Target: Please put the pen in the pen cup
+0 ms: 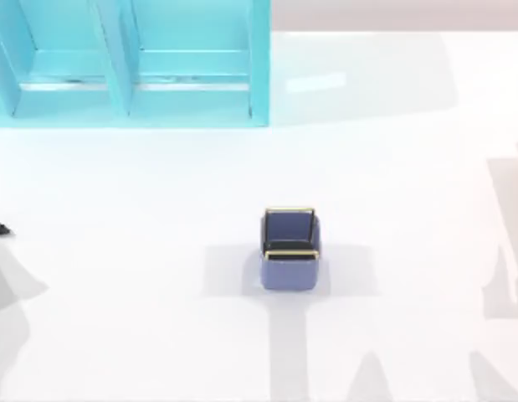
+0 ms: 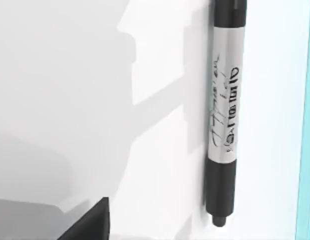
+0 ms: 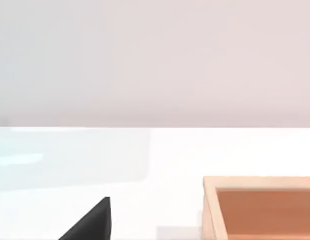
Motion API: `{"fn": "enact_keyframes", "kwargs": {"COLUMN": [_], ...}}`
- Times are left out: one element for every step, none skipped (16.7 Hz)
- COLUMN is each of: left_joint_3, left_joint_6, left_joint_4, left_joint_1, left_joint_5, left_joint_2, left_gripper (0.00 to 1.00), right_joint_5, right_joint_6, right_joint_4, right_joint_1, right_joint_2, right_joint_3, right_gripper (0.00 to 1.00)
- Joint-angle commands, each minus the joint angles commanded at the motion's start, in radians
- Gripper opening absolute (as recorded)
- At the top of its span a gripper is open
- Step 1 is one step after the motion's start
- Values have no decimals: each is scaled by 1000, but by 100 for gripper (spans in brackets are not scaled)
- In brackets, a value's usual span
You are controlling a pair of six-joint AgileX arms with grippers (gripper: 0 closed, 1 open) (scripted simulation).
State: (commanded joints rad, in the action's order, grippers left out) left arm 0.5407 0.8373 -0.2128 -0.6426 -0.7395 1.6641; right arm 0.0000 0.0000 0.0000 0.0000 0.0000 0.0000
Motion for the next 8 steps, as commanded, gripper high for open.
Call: {"fn": "enact_keyframes", "kwargs": {"left_joint_3": [7,10,10,10,10,6,7,14], "left_joint_6": [8,12,12,12,12,10,12,22], "left_joint_4": [-4,-5,-5,-5,-5,-5,-8,-21], "left_joint_1": [-7,-10,-10,-10,-10,-5,-4,3], "left_joint_5": [-8,-11,-11,-11,-11,-9,-8,-4], "left_joint_2": [17,23,23,23,23,20,23,36], "left_gripper": [100,100,100,100,100,100,100,100], "right_joint_5": [0,0,0,0,0,0,0,0], "right_joint_6": [0,0,0,0,0,0,0,0], "right_joint_4": [0,0,0,0,0,0,0,0], "right_joint_1": [0,0,0,0,0,0,0,0], "right_joint_2": [0,0,0,0,0,0,0,0], "right_joint_3": [0,0,0,0,0,0,0,0], "right_gripper": [100,100,100,100,100,100,100,100]}}
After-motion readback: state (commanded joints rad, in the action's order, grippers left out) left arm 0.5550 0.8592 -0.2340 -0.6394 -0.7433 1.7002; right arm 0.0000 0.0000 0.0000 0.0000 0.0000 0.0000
